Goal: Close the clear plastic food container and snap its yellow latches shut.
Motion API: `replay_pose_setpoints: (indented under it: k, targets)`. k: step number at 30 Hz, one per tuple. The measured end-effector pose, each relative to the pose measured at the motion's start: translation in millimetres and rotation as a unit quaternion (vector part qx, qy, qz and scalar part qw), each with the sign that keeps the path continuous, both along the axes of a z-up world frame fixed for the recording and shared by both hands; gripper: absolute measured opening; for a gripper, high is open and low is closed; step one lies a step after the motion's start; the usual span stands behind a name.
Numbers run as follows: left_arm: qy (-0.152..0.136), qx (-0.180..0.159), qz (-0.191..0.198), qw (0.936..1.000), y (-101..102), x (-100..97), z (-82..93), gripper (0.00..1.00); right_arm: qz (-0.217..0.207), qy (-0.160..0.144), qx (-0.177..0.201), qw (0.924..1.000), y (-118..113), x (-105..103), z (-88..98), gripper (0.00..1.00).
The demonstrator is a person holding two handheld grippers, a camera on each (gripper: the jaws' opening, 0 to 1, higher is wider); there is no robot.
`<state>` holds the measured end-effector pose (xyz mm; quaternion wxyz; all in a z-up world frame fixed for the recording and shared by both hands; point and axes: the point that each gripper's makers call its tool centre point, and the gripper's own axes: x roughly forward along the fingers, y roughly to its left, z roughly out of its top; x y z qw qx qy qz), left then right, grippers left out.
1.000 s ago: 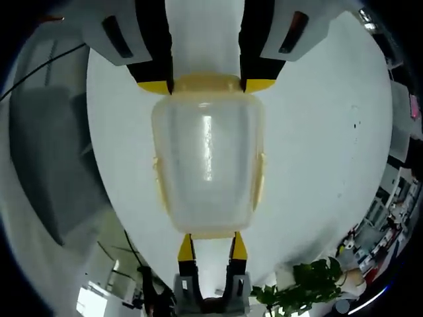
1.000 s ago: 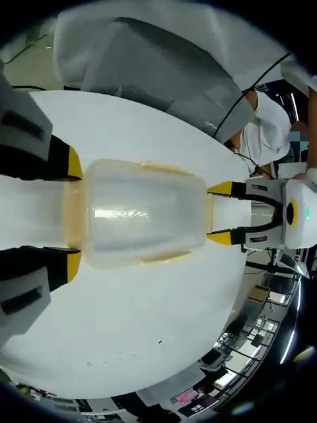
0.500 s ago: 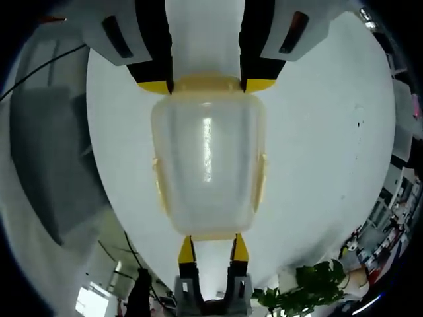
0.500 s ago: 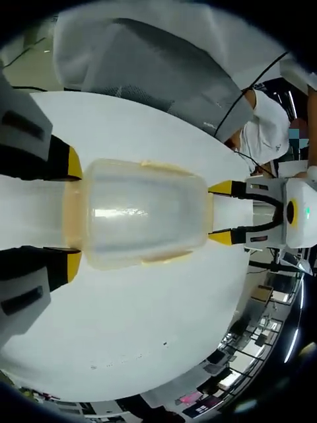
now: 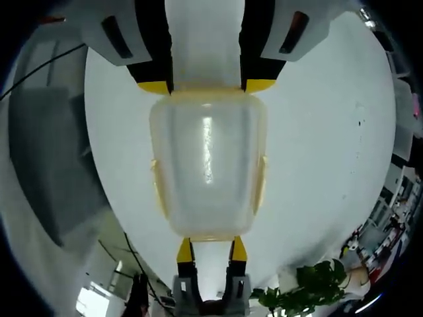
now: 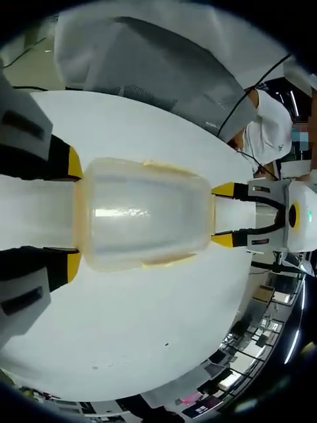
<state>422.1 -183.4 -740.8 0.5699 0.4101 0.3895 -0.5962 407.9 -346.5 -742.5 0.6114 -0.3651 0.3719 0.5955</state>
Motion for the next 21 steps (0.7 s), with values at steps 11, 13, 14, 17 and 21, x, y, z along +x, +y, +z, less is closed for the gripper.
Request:
replay_pose_setpoints:
  k: [11, 13, 14, 17, 21]
  targets:
    - [0.008, -0.016, 0.037, 0.9992, 11.3, -2.4, 6.9, 0.51, -0.010, -0.001, -0.029, 0.9995, -12.5, 2.9, 15.5, 0.39]
    - [0.025, -0.035, 0.065, 0.9970, 10.9, -4.2, 11.7, 0.53, -0.060, 0.009, -0.012, 0.9981, -11.4, 5.9, 21.6, 0.41]
    - [0.030, -0.040, 0.075, 0.9959, 11.4, -4.0, 13.7, 0.53, -0.080, 0.014, -0.002, 0.9967, -10.0, 6.6, 25.4, 0.40]
    - [0.066, -0.067, 0.132, 0.9868, 8.9, -6.8, 18.9, 0.50, -0.140, 0.028, 0.022, 0.9895, -7.1, 10.9, 31.4, 0.31]
    - [0.101, -0.100, 0.243, 0.9597, 5.3, -1.0, 18.6, 0.49, -0.228, 0.100, 0.061, 0.9667, 3.3, -0.2, 36.4, 0.32]
